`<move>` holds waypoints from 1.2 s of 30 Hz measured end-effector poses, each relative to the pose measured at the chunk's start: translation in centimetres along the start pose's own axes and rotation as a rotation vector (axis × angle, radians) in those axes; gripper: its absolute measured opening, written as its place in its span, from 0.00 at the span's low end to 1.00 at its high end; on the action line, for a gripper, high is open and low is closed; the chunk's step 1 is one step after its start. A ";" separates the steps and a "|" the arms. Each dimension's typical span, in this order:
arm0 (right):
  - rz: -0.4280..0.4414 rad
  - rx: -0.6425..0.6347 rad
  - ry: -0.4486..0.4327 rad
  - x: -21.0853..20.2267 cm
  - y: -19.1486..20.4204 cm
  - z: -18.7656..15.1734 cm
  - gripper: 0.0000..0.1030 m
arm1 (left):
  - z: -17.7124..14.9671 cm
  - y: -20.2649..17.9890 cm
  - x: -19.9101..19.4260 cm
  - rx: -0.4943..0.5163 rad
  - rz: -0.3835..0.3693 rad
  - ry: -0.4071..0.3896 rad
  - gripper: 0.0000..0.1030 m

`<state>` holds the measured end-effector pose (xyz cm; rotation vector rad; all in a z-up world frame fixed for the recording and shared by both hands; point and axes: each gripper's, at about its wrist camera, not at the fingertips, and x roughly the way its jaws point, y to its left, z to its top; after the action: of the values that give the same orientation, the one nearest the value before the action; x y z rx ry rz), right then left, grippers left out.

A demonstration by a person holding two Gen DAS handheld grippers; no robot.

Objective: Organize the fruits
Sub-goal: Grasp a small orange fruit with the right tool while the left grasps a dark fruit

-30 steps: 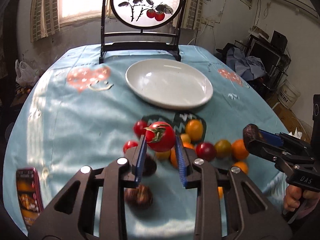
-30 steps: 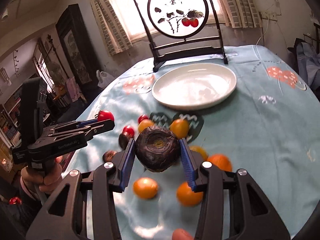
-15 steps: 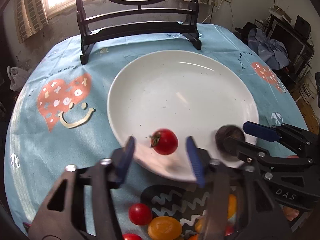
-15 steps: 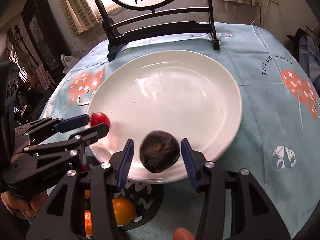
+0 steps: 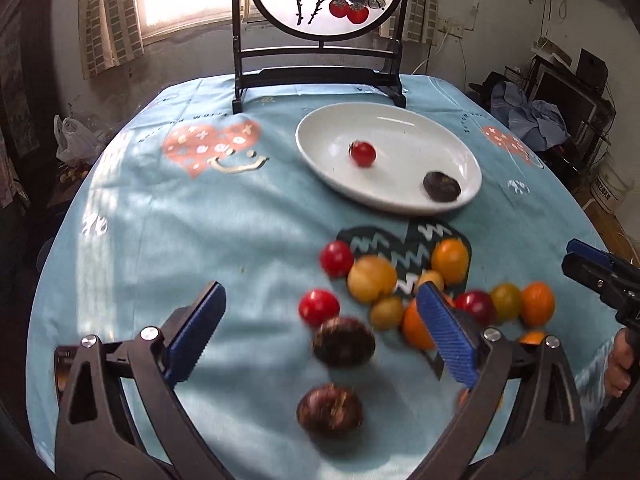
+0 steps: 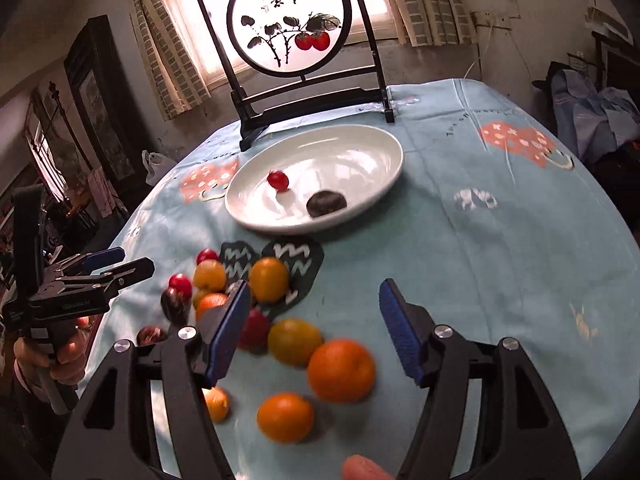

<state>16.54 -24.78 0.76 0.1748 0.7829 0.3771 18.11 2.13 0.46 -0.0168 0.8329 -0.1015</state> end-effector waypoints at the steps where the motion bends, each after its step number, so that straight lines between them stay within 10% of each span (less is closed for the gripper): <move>1: 0.010 0.009 0.001 -0.8 0.2 -1.4 0.65 | -1.5 0.2 -0.6 0.000 0.003 -0.002 0.95; 10: -0.013 0.046 0.094 -0.3 0.9 -7.6 0.65 | -9.1 0.7 -3.0 0.010 -0.023 -0.039 0.95; 22: -0.037 0.035 0.102 1.5 1.8 -7.3 0.47 | -9.6 -0.7 -3.8 0.100 -0.007 -0.107 0.96; 36: 0.018 0.109 0.097 1.6 0.8 -7.1 0.38 | -8.9 1.4 -2.5 -0.028 -0.083 -0.046 0.92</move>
<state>12.26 -23.32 -5.04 0.2675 0.8989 0.3617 9.95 3.97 -3.77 -0.0803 0.7876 -0.1673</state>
